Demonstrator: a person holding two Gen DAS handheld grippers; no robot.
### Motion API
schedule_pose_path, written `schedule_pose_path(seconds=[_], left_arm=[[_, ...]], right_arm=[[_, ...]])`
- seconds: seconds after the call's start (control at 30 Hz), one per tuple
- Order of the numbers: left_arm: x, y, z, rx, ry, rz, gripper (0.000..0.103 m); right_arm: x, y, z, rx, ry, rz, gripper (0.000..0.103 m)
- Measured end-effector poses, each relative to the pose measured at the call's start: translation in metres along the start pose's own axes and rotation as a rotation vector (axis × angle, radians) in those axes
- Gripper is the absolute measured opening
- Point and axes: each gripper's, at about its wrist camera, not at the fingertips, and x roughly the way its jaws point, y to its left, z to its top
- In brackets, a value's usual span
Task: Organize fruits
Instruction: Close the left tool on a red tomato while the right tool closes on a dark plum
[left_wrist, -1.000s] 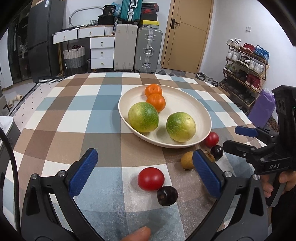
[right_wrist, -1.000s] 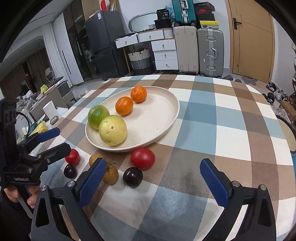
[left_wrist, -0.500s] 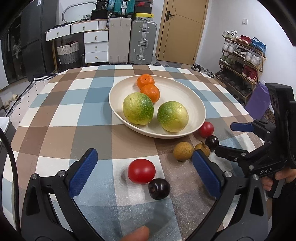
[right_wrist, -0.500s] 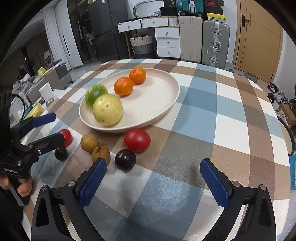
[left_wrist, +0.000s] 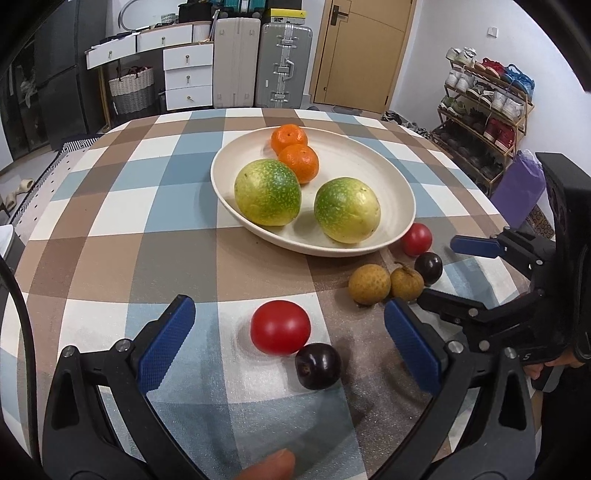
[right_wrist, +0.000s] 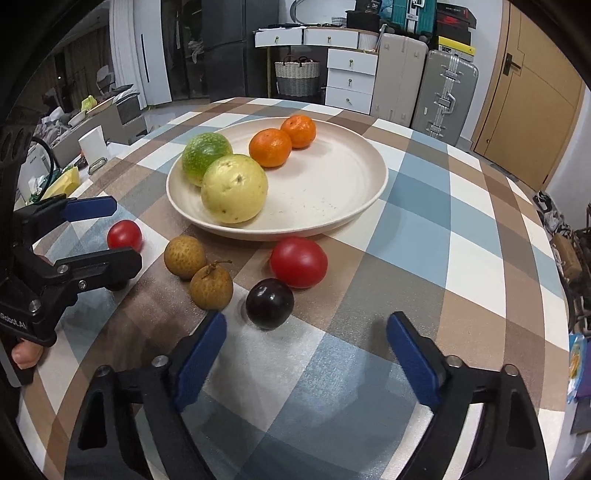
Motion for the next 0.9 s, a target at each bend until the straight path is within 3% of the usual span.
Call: schedule_pose_path(seconds=[0.4,0.63,0.9], left_arm=[[0.004,-0.005,-0.002,0.022,0.032,-0.031,0.101],[0.009,-0.008,-0.003,0.038,0.062,-0.074,0.077],[0.008,-0.004,-0.003,0.016,0.058,-0.108,0.069]], right_arm=[[-0.010,0.005,0.002,-0.015,-0.042,0.057,0.055],[-0.006,0.011,0.001,-0.033,-0.028,0.089,0.042],[-0.006,0.011,0.001,-0.029,-0.034,0.099,0.026]])
